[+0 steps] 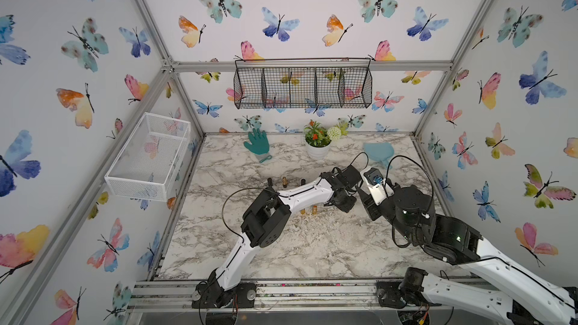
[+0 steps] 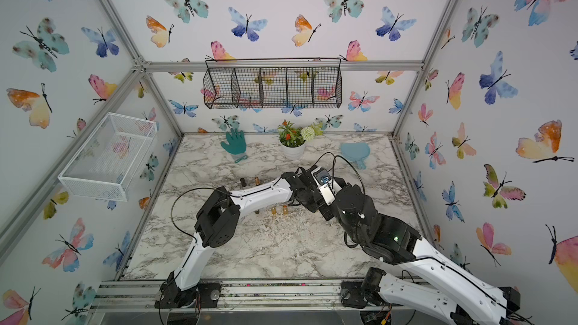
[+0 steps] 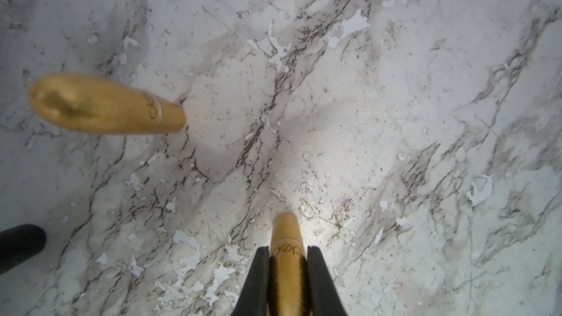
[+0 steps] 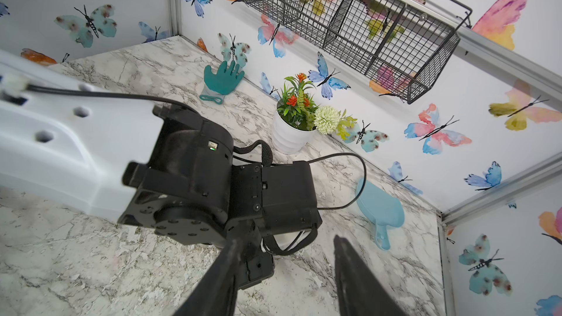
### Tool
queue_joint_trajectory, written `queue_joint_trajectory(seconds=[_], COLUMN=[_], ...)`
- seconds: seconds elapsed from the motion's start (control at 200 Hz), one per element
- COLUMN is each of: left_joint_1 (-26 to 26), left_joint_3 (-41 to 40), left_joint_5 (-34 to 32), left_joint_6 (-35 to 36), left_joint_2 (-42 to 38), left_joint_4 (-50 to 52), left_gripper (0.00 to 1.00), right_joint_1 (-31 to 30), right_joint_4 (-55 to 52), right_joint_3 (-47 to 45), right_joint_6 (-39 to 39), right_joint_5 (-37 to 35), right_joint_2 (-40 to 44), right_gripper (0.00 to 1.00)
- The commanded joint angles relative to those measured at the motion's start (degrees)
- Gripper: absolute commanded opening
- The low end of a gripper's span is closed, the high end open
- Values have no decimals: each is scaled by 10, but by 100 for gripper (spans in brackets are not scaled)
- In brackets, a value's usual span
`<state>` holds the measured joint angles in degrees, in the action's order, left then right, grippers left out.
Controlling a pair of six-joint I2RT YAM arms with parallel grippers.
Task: Open the lipstick cap
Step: Pick up the lipstick at the center of the board, then open the cover of the lipstick.
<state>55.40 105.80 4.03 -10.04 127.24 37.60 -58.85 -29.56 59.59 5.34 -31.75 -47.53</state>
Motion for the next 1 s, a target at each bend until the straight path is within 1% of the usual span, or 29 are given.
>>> queue_joint_trajectory(seconds=[0.0, 0.06, 0.075, 0.16, 0.24, 0.265, 0.405, 0.475, 0.576, 0.761, 0.881, 0.996], left_joint_1=[-23, -46, -50, -84, -113, -123, -178, -202, -225, -256, -267, -273], left_joint_3=[-20, -44, -50, -80, -103, -108, -146, -171, -214, -282, -303, -308], left_joint_5=[36, 78, 94, 176, 229, 267, 380, 420, 462, 492, 509, 515], left_joint_6=[-14, -28, -31, -44, -47, -46, -41, -44, -56, -70, -66, -61], left_joint_2=[-93, -134, -153, -205, -249, -261, -317, -349, -398, -469, -487, -493], left_joint_4=[27, 24, 23, 21, 21, 22, 37, 35, 13, -3, -3, 1], left_gripper=[7, 6, 6, 6, 5, 5, 4, 4, 3, 3, 3, 3], right_joint_1=[0, 0, 0, 0, 0, 0, 0, 0, 0, 0, 0, 0], right_joint_4=[-6, -16, -18, -27, -23, -20, 31, 66, 108, 171, 193, 206], right_joint_3=[-7, -5, -5, -6, -12, -14, -28, -37, -42, -45, -42, -37], right_joint_6=[-10, -16, -16, -20, -18, -17, -1, 9, 20, 38, 39, 41], right_joint_5=[-8, 0, 4, 19, 35, 41, 88, 110, 135, 180, 214, 229], right_joint_2=[-1, -4, -5, -12, -22, -26, -52, -69, -98, -141, -165, -187], right_gripper=[51, 51, 51, 51, 50, 51, 50, 51, 51, 48, 48, 48])
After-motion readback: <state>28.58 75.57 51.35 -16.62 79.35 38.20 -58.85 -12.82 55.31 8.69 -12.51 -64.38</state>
